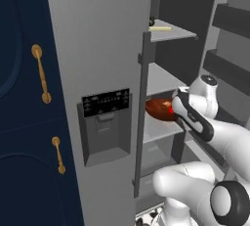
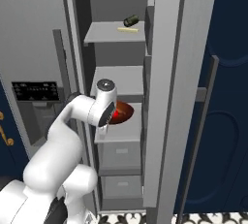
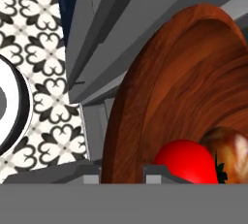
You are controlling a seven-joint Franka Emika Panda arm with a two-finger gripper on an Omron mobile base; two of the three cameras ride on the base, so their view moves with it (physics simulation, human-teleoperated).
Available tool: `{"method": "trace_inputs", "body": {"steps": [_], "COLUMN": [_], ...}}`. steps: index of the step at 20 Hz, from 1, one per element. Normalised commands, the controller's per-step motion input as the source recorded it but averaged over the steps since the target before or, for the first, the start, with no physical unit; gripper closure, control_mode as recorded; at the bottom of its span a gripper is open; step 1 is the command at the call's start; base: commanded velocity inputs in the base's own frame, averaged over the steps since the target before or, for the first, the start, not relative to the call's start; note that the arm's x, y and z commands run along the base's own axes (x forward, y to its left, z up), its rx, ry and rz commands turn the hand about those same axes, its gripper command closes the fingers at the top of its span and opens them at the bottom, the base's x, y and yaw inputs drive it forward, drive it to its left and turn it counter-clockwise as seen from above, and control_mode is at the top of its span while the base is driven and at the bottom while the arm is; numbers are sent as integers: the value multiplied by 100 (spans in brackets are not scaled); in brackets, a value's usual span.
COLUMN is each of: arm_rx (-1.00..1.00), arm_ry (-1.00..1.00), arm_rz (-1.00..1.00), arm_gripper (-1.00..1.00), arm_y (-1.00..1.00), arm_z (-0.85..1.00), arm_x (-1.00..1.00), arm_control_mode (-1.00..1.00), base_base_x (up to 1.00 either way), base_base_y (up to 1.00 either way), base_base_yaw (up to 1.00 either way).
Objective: Pick the chicken drumstick and tomato from their plates and place them in the bowl. Then put the bowl in the fridge.
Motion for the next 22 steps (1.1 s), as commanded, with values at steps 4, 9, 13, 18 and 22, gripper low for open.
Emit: {"method": "trace_inputs", "body": {"steps": [4, 9, 13, 18, 22], "arm_rx": [-11, -10, -8, 0, 0], "arm_ry": [-6, -23, -21, -2, 0], "arm_rz": [0, 1, 1, 0, 2], "arm_gripper": [100, 100, 100, 100, 100], "arm_y": [-12, -30, -2, 0, 0], "arm_z": [48, 46, 1, 0, 3], "arm_x": [24, 36, 62, 87, 74], "arm_control_mode": [-100, -100, -100, -100, -100], "base_base_x": [0, 0, 0, 0, 0], "base_base_y": [0, 0, 0, 0, 0], "base_base_yaw": [0, 0, 0, 0, 0]}}
